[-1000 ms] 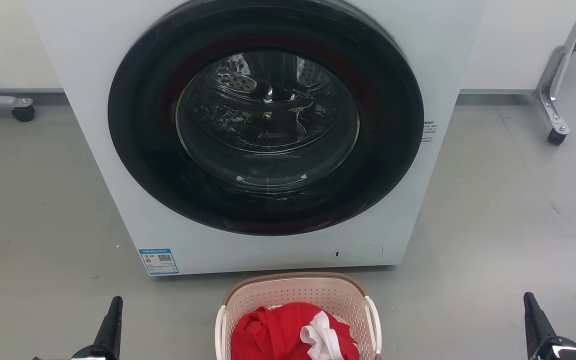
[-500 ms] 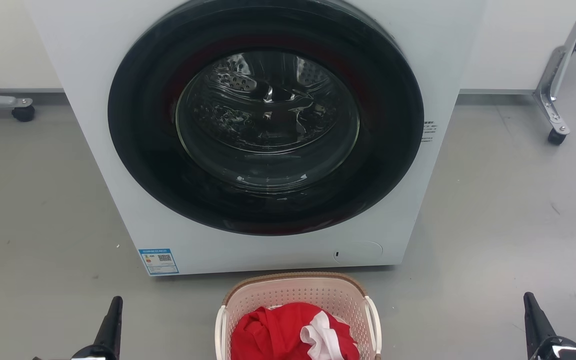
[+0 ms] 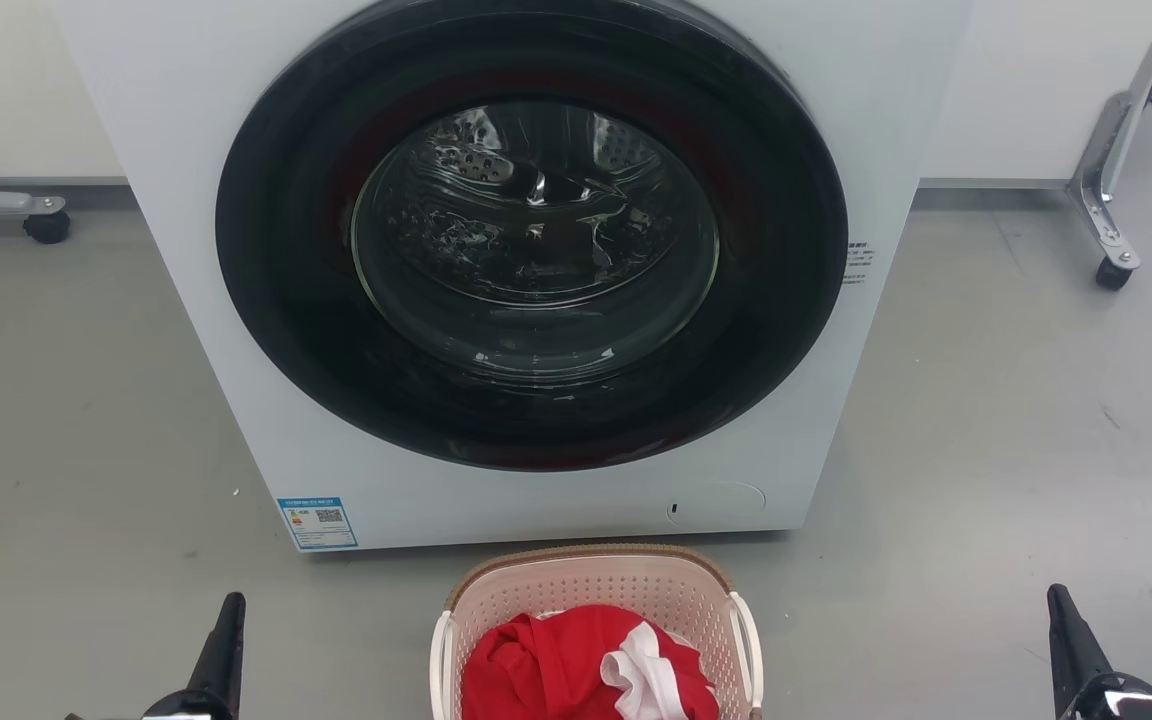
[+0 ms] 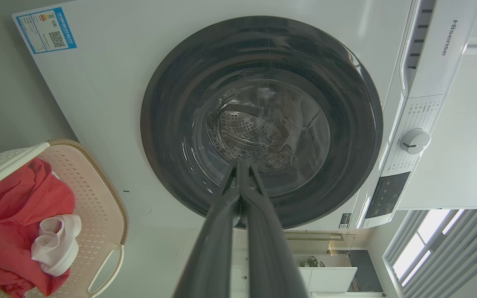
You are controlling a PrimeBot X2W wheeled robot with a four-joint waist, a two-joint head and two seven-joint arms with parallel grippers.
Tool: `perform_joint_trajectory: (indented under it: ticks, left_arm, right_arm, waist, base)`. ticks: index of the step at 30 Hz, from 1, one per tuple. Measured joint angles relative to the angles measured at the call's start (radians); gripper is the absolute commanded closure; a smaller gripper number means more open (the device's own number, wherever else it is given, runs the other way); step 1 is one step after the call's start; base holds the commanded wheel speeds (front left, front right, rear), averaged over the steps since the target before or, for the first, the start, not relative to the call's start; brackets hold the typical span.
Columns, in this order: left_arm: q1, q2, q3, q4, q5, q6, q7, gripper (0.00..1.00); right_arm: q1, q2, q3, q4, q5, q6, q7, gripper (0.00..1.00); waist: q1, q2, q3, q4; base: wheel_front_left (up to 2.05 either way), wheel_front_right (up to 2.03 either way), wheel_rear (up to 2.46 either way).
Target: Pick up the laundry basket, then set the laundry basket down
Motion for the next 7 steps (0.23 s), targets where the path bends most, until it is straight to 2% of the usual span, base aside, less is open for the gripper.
perform_joint_trajectory:
  ticks: [7]
  left_arm:
    - [0.0, 0.0, 0.0, 0.0, 0.0, 0.0, 0.0, 1.0]
  right_arm:
    - [0.0, 0.0, 0.0, 0.0, 0.0, 0.0, 0.0, 1.0]
  waist:
    - [0.0, 0.0, 0.0, 0.0]
  base:
    - [0.0, 0.0, 0.0]
